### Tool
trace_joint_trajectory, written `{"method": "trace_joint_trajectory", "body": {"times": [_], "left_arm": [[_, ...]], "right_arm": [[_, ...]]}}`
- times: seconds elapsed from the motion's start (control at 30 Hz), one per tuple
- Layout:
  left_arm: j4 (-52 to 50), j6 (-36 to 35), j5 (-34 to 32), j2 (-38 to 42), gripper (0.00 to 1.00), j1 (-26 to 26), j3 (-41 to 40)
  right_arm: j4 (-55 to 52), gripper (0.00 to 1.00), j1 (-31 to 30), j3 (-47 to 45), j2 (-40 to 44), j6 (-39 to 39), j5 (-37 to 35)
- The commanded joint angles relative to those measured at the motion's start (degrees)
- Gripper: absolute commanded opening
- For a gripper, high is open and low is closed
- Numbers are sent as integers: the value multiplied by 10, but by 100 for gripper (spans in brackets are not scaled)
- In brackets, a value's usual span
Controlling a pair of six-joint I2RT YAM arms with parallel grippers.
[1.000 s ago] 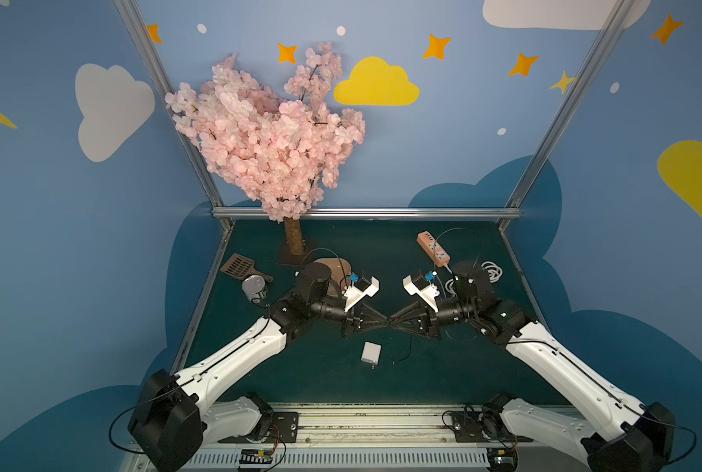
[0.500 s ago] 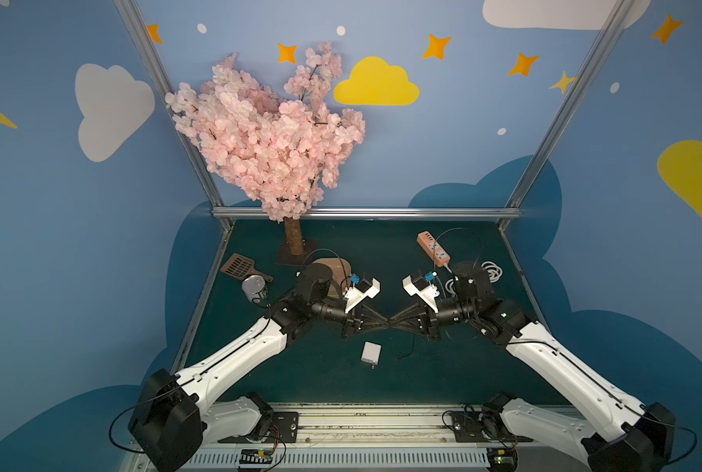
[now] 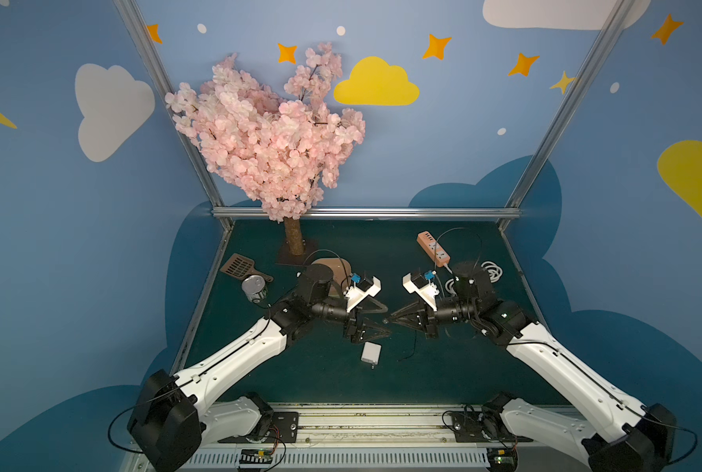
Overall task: Charge the electronic scale
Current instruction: Pick up the charging cable from the center of the board, then pick up the plug from the center of the board.
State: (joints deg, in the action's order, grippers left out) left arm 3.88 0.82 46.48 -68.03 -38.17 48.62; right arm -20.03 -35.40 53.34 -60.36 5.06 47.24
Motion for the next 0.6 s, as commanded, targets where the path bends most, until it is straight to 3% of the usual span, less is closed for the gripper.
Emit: {"method": "trace_joint_trajectory", "body": {"times": [0.0, 0.2, 0.33, 0.43, 0.57], "left_arm": [[10, 2, -178, 25, 89, -19, -30], [-35, 64, -405, -2, 92, -88, -50], [-61, 145, -567, -40, 91, -157, -63], [-73, 228, -631, -69, 91, -182, -78], [-97, 281, -671, -119, 99, -210, -72]], "right_arm": [[20, 0, 3, -10, 20, -50, -120], [9, 0, 27, -25, 34, -164, -248], [-17, 0, 47, -42, 45, -220, -278], [-20, 0, 76, -72, 60, -253, -269], [-19, 0, 123, -106, 74, -281, -246]]}}
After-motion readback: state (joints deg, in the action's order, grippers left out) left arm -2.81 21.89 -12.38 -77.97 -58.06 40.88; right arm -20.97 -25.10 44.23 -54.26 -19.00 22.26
